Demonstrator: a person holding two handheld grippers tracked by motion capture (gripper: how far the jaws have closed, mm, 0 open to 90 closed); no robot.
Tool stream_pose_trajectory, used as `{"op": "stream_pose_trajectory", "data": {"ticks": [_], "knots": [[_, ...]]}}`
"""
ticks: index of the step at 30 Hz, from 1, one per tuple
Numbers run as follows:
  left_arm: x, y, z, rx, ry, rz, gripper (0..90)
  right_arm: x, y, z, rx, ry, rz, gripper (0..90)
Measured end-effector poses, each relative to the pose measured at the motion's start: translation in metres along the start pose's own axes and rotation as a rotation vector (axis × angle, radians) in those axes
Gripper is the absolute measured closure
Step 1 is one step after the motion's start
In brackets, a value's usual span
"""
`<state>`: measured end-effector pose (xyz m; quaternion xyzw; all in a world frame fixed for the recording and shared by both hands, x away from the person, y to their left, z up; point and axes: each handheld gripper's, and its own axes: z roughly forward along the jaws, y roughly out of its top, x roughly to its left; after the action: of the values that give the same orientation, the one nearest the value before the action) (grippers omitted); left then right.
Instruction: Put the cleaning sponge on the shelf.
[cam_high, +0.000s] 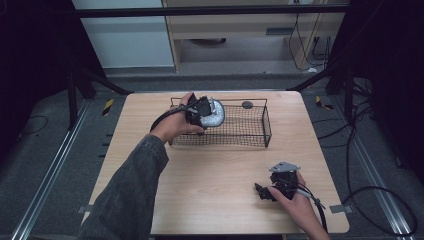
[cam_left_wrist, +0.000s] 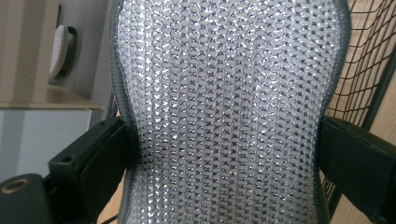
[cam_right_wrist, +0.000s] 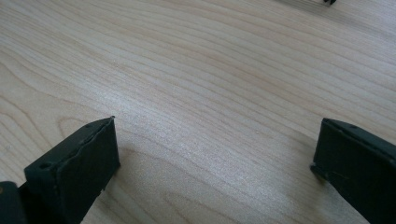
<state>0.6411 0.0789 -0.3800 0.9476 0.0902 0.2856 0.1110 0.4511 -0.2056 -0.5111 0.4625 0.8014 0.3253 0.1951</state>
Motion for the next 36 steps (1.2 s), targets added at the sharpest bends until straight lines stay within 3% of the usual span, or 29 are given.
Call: {"op": "stream_pose_trajectory", "data": {"ticks": [12,24,29,36], "knots": [[0.001,-0.004,-0.003,-0.022,-0.027,-0.044,6.0,0.0,0.0,0.0,0.0,0.0,-0.003,0.4],[0.002,-0.007,-0.014,-0.046,-0.01,-0.062,11.6,0.0,0.0,0.0,0.0,0.001,-0.001,0.4],[0.0,-0.007,-0.019,-0.06,0.002,-0.065,11.6,0.0,0.0,0.0,0.001,0.001,-0.001,0.4],[-0.004,-0.005,-0.028,-0.091,0.01,-0.1,7.6,0.0,0.0,0.0,0.001,0.001,-0.002,0.4]]}}
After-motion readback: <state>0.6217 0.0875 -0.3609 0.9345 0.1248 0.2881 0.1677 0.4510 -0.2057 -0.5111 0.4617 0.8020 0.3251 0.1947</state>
